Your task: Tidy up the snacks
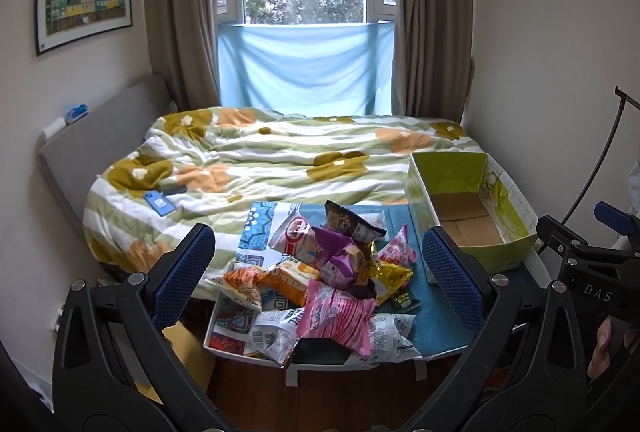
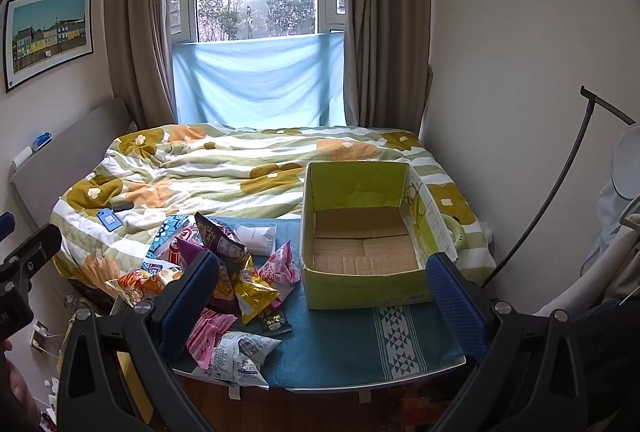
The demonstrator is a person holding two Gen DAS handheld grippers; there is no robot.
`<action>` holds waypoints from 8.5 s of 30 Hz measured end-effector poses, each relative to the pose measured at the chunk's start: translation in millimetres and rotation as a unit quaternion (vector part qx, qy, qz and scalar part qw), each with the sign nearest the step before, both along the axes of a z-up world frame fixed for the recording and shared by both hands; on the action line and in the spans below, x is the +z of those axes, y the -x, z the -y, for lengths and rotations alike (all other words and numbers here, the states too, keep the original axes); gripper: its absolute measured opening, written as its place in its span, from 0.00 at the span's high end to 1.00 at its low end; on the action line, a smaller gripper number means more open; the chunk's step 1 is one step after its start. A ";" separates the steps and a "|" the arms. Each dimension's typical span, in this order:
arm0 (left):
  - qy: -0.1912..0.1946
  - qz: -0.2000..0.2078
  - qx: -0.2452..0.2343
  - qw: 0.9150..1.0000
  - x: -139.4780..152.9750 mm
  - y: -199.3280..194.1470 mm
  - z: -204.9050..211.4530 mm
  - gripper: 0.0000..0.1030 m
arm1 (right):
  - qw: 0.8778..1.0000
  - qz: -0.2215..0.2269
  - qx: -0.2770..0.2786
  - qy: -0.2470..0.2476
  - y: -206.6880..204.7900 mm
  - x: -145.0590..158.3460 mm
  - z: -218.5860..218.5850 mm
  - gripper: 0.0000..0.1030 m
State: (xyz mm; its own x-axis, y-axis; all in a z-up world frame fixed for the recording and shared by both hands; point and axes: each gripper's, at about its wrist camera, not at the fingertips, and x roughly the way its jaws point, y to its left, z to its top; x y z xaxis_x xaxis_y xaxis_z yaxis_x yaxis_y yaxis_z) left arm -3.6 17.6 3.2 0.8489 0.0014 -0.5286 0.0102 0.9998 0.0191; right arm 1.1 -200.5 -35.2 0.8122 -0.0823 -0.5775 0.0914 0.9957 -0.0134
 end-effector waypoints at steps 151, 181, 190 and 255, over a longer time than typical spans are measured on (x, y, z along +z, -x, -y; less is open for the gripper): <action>-0.069 -0.180 -0.267 0.944 -145.9 -402.6 290.8 0.00 | 0.986 -0.156 0.049 -0.035 -263.2 -98.7 198.1 0.55; -0.057 -0.185 -0.176 0.965 -141.0 -323.5 200.8 0.00 | 0.981 -0.184 0.027 -0.059 -309.7 -124.4 184.7 0.02; -0.045 -0.136 -0.167 0.975 -93.7 -286.5 189.4 0.00 | 0.987 -0.148 0.027 -0.050 -276.1 -81.3 175.4 0.02; 0.026 -0.280 -0.270 0.921 -249.7 -240.5 17.1 0.01 | 0.946 -0.287 -0.001 -0.151 -84.3 -233.1 -75.8 0.02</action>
State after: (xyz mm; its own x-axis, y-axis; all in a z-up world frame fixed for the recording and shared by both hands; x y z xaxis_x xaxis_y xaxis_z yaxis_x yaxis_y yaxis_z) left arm 236.9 0.5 -246.4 0.3131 -0.3786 -0.8710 0.5006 0.8451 -0.1874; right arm 85.4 -124.6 -268.3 0.3570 0.1559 -0.9210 0.1581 0.9617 0.2240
